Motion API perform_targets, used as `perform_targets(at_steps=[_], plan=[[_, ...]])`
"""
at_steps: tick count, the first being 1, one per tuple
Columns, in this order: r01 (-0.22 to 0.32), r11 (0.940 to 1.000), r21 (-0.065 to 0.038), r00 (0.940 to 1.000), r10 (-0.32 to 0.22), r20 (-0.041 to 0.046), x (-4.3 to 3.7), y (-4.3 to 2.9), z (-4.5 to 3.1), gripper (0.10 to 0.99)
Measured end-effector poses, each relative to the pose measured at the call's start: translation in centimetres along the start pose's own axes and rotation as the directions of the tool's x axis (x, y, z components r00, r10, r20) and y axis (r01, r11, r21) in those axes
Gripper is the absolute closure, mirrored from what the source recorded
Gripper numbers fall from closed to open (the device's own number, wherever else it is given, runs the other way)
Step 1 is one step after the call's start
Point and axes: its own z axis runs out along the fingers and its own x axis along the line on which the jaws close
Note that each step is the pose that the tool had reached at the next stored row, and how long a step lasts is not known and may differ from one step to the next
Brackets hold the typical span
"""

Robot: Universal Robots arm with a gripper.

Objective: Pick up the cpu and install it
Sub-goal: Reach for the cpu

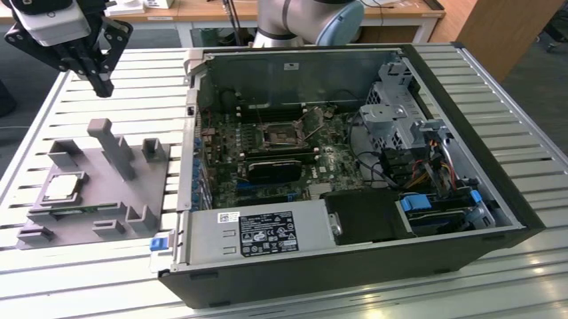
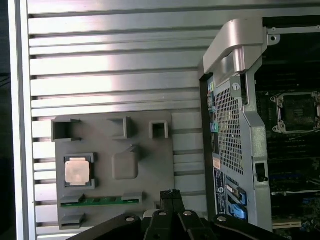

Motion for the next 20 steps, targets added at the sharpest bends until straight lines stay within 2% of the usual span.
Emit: perform_targets(at_steps=[6, 20], plan=[[0.000, 1.0000, 0.000, 1.0000, 0.000, 0.0000, 0.42, -0.03, 0.01, 0.980], [0.000, 1.0000, 0.000, 1.0000, 0.000, 0.0000, 1.94, -0.15, 0.03, 0.980]])
